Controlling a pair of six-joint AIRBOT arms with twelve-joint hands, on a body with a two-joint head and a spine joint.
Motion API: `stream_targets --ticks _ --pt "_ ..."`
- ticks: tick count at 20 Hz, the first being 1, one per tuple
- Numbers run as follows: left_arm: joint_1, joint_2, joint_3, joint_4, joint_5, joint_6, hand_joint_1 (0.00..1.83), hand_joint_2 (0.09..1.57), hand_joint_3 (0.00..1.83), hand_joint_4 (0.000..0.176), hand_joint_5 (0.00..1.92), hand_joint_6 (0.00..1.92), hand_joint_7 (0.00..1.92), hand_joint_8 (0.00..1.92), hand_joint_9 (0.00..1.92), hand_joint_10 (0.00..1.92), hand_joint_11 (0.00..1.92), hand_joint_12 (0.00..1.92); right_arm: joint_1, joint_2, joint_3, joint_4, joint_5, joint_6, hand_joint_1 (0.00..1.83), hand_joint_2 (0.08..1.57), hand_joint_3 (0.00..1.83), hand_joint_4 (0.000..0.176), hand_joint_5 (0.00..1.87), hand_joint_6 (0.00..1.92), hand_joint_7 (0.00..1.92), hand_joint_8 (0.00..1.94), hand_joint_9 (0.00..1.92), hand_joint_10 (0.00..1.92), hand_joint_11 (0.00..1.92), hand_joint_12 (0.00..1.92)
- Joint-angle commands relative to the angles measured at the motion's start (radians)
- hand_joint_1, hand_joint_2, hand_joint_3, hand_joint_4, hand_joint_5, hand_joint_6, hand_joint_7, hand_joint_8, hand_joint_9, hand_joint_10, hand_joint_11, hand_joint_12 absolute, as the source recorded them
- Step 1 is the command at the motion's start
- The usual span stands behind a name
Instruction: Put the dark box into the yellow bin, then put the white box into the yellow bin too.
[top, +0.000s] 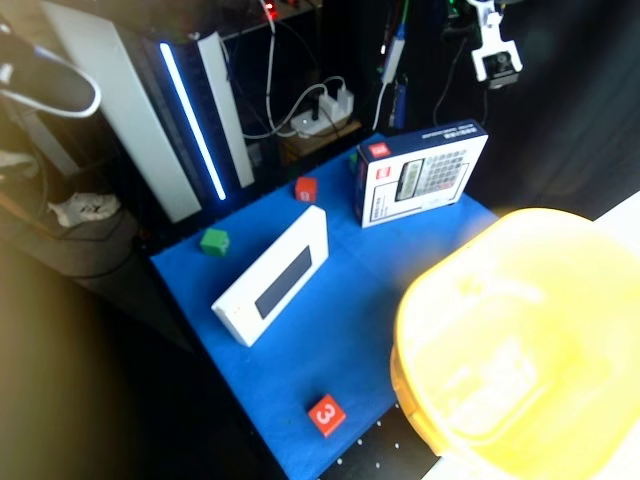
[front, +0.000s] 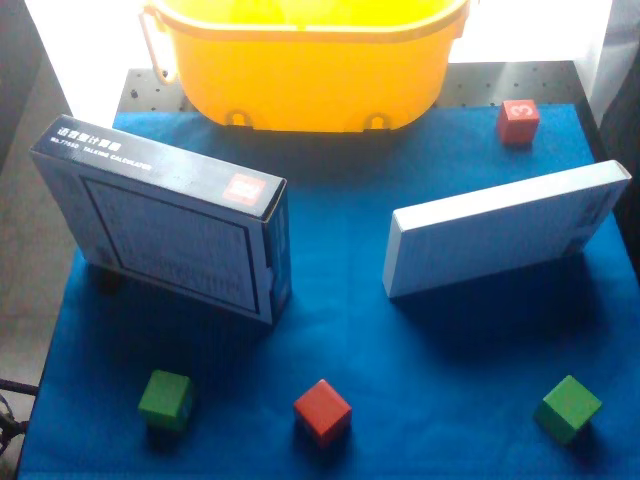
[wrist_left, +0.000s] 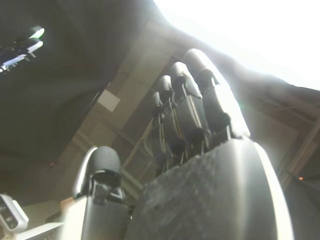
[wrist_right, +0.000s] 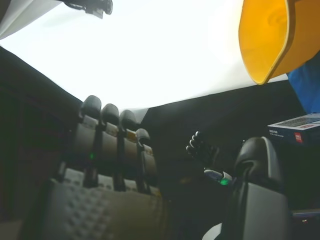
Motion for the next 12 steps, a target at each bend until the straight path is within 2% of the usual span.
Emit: stream_targets --ticks 1,2,3,4,5,6,7,8,9,10,11,12 --pt "-0.007 -0.007 0.009 -0.019 -0.097 0.002 0.64 1.34 0.0 0.024 0.17 1.28 0.4 0.54 0.42 0.83 0.27 1.24 0.02 0.0 0.005 0.02 0.107 -0.004 0.0 1.39 0.0 0.036 0.5 0.07 0.7 0.17 0.7 0.56 0.43 1.21" --pt "-0.005 -0.013 0.014 -0.021 -0.097 0.004 0.64 1.34 0.0 0.024 0.17 1.28 0.4 0.54 0.42 0.83 0.27 1.24 0.02 0.0 0.006 0.02 0.106 -0.004 0.0 1.39 0.0 0.036 0.5 0.07 0.7 0.17 0.7 0.56 0.43 1.21" --pt "0.005 -0.023 0.023 -0.029 -0.097 0.004 0.67 1.4 0.0 0.13 0.4 1.66 0.4 0.79 0.45 0.82 0.27 1.16 0.02 -0.001 0.009 0.02 0.106 -0.004 0.27 1.37 0.0 0.0 0.64 0.06 0.78 0.11 0.71 0.46 0.3 1.33" --pt "0.01 -0.029 0.03 -0.036 -0.097 0.004 0.59 1.45 0.0 0.167 0.38 1.82 0.37 0.85 0.43 0.78 0.24 1.15 0.02 -0.003 0.011 0.019 0.105 -0.004 0.48 1.31 0.0 0.016 0.72 0.04 0.86 0.06 0.78 0.36 0.35 1.29" --pt "0.022 -0.042 0.045 -0.056 -0.096 0.005 0.3 1.4 0.0 0.001 0.17 0.91 0.35 0.54 0.38 0.58 0.12 1.1 0.02 -0.007 0.016 0.015 0.104 -0.004 0.33 1.31 0.0 0.006 0.73 0.02 0.91 0.05 0.87 0.34 0.49 1.17" --pt "0.039 -0.054 0.059 -0.08 -0.096 0.006 0.26 1.34 0.0 0.0 0.17 0.3 0.36 0.26 0.39 0.36 0.1 1.05 0.019 -0.016 0.024 0.011 0.089 -0.004 0.1 1.32 0.0 0.032 0.61 0.0 0.95 0.04 0.91 0.29 0.44 1.08" --pt "0.06 -0.063 0.071 -0.108 -0.096 0.006 0.37 1.17 0.0 0.0 0.32 0.04 0.48 0.03 0.53 0.08 0.23 0.86 0.02 -0.04 0.044 0.011 0.05 -0.004 0.33 1.19 0.0 0.0 0.46 0.0 0.91 0.0 0.95 0.16 0.48 0.87" --pt "0.074 -0.064 0.077 -0.122 -0.096 -0.002 0.37 1.17 0.0 0.0 0.32 0.04 0.48 0.03 0.53 0.08 0.23 0.86 0.02 -0.056 0.056 0.011 0.032 -0.004 0.33 1.19 0.0 0.0 0.46 0.0 0.91 0.0 0.95 0.16 0.48 0.87" --pt "0.086 -0.064 0.082 -0.138 -0.096 -0.013 0.46 1.1 0.0 0.0 0.14 0.01 0.44 0.01 0.53 0.04 0.22 0.81 0.02 -0.078 0.072 0.013 0.01 -0.004 0.36 1.17 0.0 0.0 0.37 0.0 0.87 0.0 0.91 0.08 0.51 0.71" --pt "0.09 -0.065 0.09 -0.144 -0.096 -0.018 0.44 1.09 0.0 0.0 0.11 0.0 0.41 0.0 0.52 0.02 0.21 0.8 0.02 -0.098 0.091 0.02 -0.01 -0.004 0.31 1.19 0.01 0.0 0.62 0.11 0.84 0.0 0.86 0.04 0.51 0.68" --pt "0.091 -0.067 0.095 -0.149 -0.095 -0.019 0.35 1.13 0.0 0.0 0.26 0.01 0.5 0.01 0.57 0.02 0.24 0.79 0.02 -0.111 0.102 0.023 -0.024 -0.004 0.28 1.16 0.0 0.0 0.56 0.04 0.82 0.0 0.89 0.03 0.57 0.66" --pt "0.094 -0.067 0.098 -0.157 -0.093 -0.019 0.38 1.15 0.0 0.0 0.3 0.0 0.53 0.01 0.62 0.02 0.27 0.79 0.02 -0.127 0.114 0.026 -0.038 -0.004 0.23 1.15 0.0 0.0 0.48 0.01 0.78 0.0 0.89 0.02 0.6 0.61"
